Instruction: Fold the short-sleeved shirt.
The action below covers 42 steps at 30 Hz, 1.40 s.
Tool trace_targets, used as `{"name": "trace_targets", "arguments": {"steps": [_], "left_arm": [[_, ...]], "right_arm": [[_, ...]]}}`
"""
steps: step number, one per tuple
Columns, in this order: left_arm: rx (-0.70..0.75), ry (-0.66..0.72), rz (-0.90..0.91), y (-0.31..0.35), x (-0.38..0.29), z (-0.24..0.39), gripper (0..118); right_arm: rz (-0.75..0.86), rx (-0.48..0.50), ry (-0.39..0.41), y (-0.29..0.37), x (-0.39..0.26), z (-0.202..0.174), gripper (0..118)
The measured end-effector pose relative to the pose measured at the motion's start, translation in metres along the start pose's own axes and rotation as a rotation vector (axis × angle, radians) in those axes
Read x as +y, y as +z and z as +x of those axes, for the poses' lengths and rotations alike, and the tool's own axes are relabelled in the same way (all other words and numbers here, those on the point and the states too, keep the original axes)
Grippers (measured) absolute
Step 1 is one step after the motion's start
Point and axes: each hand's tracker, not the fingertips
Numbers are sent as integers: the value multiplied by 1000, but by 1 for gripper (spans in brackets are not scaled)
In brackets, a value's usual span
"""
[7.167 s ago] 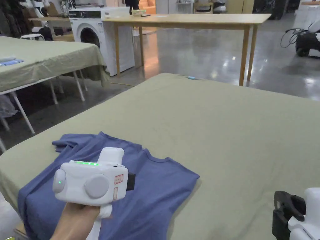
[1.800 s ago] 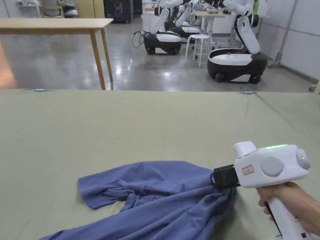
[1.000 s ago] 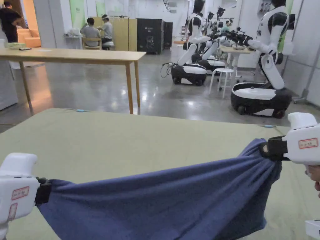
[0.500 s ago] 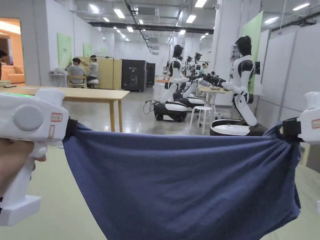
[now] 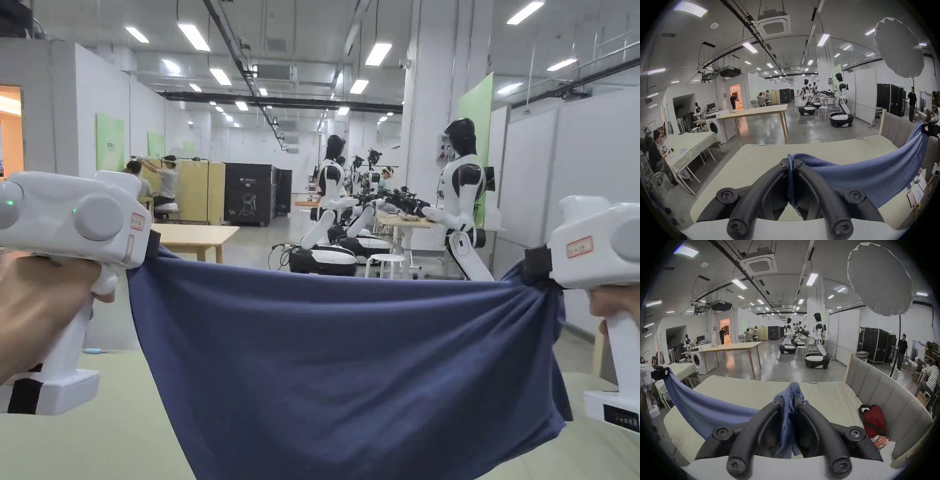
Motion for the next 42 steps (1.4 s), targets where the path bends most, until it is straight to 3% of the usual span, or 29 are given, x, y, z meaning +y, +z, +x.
{"name": "trace_targets", "arguments": {"steps": [13, 20, 23, 27, 33, 37, 42], "left_arm": [[149, -38, 41, -113, 23, 15, 2], [141, -49, -43, -162, -42, 18, 2], [98, -52, -131, -169, -89, 19, 2], [36, -45, -237, -153, -166, 23, 2], [-27, -32, -368, -87, -268, 24, 2], [-43, -31, -411, -37, -316, 19, 2], [-66, -4, -452, 18, -354, 8, 2]], "right_arm": [[1, -31, -8, -149, 34, -31, 14], [-106, -26, 9, -205, -36, -36, 14], [-190, -27, 65, -210, -90, -36, 14], [-291, -7, 80, -186, -173, -30, 14], [-407, 10, -3, -117, -280, -8, 14], [-426, 32, -67, -58, -325, 0, 14], [-434, 27, -65, 5, -366, 0, 14]]}}
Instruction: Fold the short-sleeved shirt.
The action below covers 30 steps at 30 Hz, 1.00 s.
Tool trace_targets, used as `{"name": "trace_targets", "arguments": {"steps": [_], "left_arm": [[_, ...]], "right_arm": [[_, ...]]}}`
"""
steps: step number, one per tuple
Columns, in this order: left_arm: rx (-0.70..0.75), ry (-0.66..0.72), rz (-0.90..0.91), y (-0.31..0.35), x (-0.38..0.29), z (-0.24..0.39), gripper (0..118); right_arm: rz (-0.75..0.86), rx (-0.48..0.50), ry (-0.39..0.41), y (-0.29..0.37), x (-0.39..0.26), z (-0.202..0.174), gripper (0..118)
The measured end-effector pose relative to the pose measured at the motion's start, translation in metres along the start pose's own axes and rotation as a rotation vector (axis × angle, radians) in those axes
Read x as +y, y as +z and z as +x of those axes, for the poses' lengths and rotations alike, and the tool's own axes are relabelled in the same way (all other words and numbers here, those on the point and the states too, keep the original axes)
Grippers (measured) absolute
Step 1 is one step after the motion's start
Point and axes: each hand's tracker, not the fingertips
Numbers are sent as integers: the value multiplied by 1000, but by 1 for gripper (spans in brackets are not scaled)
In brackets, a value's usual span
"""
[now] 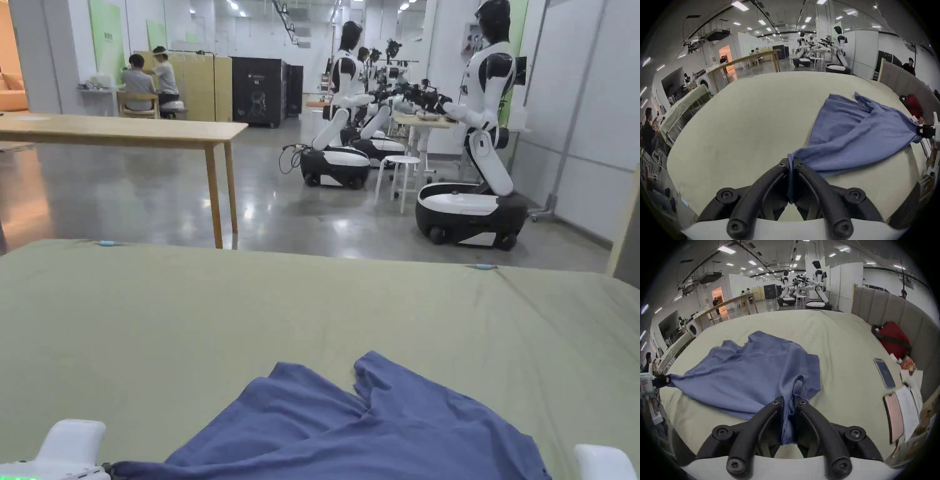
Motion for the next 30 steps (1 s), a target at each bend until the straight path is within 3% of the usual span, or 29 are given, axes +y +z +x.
{"name": "trace_targets", "arguments": {"steps": [11, 12, 13, 14, 15, 16, 17, 20, 21, 23, 24, 25, 26, 27, 30], "left_arm": [[-66, 36, -91, -7, -55, -13, 2], [-74, 41, -94, -10, -57, -15, 2], [-80, 43, -94, -12, -57, -17, 8], [-93, 43, -82, -12, -58, -19, 29], [-94, 40, -76, -14, -62, -23, 73], [-85, 39, -72, -14, -63, -23, 117], [-69, 42, -72, -13, -65, -25, 117], [-39, 35, -22, 6, -66, -29, 112], [-16, 35, -6, 13, -68, -31, 110], [41, 28, 47, 26, -75, -35, 100], [69, 21, 56, 32, -78, -38, 86], [72, 20, 55, 35, -80, -41, 50], [65, 20, 54, 38, -82, -44, 16], [57, 21, 43, 40, -84, -44, 2], [21, 36, 16, 32, -87, -47, 2]], "right_arm": [[-42, -8, -49, -5, -41, 13, 14], [-42, -6, -45, -6, -42, 13, 16], [-36, -10, -43, -7, -45, 13, 34], [-35, -22, -40, -7, -44, 14, 69], [-39, -21, -40, -8, -45, 15, 107], [-43, -24, -40, -9, -46, 15, 118], [1, -23, -55, -2, -53, 15, 115], [21, -31, -48, 6, -57, 15, 116], [30, -30, -48, 29, -55, -8, 116], [47, -41, -47, 51, -58, -25, 106], [59, -40, -50, 62, -61, -31, 84], [94, -34, -58, 62, -66, -25, 31], [112, -41, -58, 66, -69, -26, 1], [123, -53, -55, 70, -73, -31, 1], [147, -47, -61, 64, -80, -21, 1]]}}
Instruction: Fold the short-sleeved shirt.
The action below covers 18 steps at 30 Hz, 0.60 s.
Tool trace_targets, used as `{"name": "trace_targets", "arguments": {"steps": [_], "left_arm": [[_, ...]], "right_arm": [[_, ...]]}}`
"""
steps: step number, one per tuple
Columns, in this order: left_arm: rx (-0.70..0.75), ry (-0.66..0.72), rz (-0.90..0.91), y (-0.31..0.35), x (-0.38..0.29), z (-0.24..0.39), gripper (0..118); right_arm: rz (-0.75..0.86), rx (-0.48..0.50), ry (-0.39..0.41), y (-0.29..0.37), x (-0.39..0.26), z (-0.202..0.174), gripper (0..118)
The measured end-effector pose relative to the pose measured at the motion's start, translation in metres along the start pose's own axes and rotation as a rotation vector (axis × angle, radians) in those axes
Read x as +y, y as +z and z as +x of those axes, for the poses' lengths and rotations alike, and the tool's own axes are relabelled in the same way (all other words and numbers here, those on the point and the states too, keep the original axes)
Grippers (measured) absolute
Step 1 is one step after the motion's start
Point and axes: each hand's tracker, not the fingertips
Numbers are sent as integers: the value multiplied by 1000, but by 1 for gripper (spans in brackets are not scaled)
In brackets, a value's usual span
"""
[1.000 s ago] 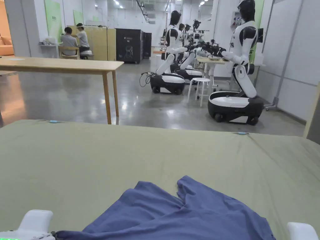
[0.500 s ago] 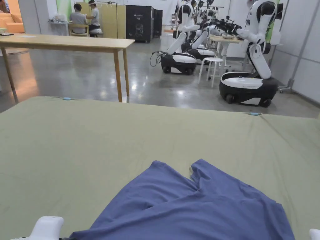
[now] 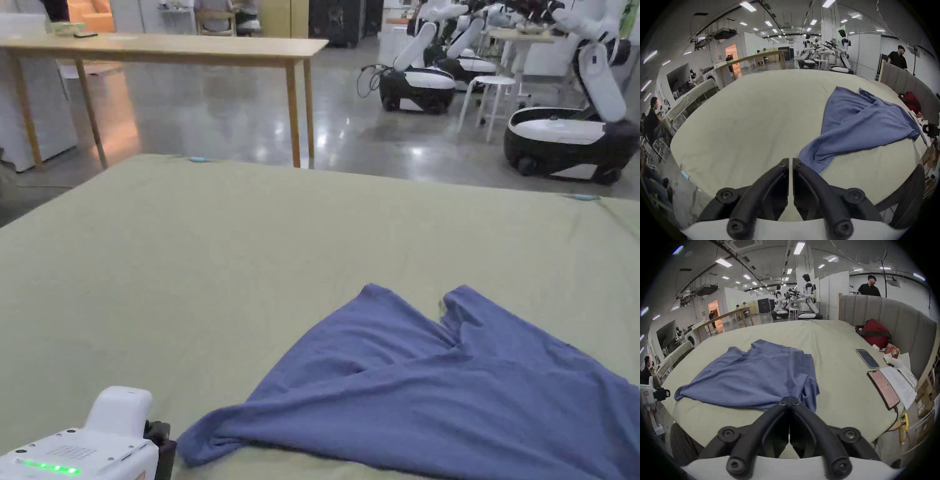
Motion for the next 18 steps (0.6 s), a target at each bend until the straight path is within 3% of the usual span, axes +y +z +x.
{"name": "trace_targets", "arguments": {"steps": [5, 6, 7, 8, 9, 15, 17, 18], "left_arm": [[-6, 8, -7, -18, 7, 9, 6], [-14, 20, -7, -23, 9, 10, 21], [-13, 26, -26, -32, 12, 9, 78], [-14, 26, -77, -42, 13, 9, 117], [-35, 70, -118, -48, 11, 9, 115], [-21, -3, -136, -86, 15, 14, 107], [-44, 0, -139, -83, 18, 17, 83], [-64, 8, -138, -79, 20, 18, 63]], "right_arm": [[4, -7, 12, 2, -2, -12, 1], [2, -7, 20, 1, -2, -13, 1], [-1, -4, 22, 3, 0, -16, 1], [-3, -1, 23, 3, 0, -17, 1], [-5, 0, 24, 2, 1, -18, 1], [-26, 2, 26, -13, 8, -14, 1], [-40, 3, 35, -21, 11, -15, 1], [-43, 4, 39, -25, 13, -16, 1]]}}
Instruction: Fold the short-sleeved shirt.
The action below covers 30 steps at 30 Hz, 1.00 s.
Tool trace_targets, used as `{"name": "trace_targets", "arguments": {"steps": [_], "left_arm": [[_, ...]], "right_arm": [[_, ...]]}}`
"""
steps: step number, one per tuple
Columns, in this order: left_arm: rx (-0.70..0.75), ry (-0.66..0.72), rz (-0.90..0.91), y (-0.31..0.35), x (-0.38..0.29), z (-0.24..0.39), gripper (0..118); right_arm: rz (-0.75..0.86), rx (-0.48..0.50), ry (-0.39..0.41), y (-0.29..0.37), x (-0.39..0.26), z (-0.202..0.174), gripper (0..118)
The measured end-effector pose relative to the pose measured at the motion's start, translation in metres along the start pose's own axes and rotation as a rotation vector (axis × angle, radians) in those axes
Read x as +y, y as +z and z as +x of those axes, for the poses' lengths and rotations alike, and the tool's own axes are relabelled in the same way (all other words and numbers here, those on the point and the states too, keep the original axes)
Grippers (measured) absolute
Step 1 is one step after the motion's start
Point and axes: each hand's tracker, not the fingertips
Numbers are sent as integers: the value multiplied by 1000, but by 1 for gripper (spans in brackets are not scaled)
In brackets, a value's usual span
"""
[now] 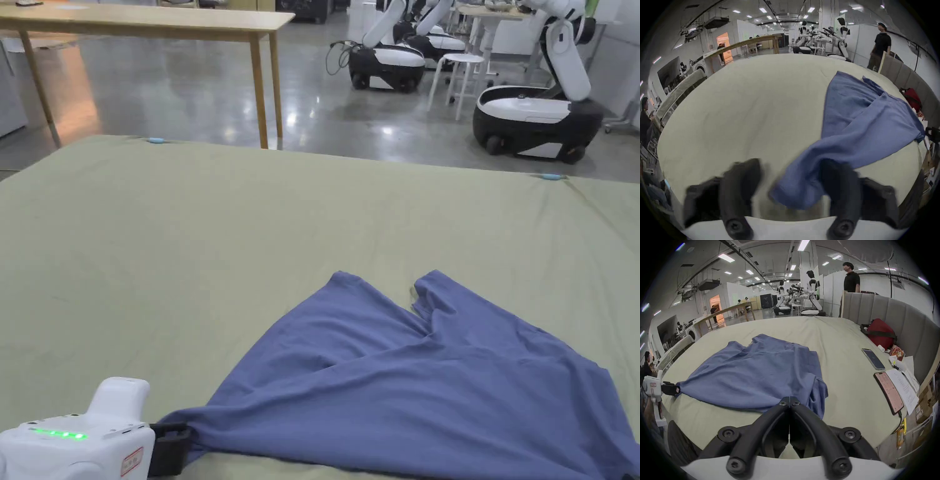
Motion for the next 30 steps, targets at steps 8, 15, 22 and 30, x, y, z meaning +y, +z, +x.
{"name": "trace_targets", "arguments": {"steps": [8, 15, 22, 30], "left_arm": [[-86, -46, 23, 32, 15, 29, 1], [-89, -39, 24, 25, 19, 25, 1], [-99, -11, 17, 15, 23, 17, 1], [-101, -19, 15, 8, 23, 20, 1]], "right_arm": [[0, 51, 79, -61, 66, -4, 1], [-81, 80, 194, -184, 169, -14, 1], [-344, 64, 246, -275, 207, -20, 63], [-409, -7, 298, -294, 187, 2, 114]]}}
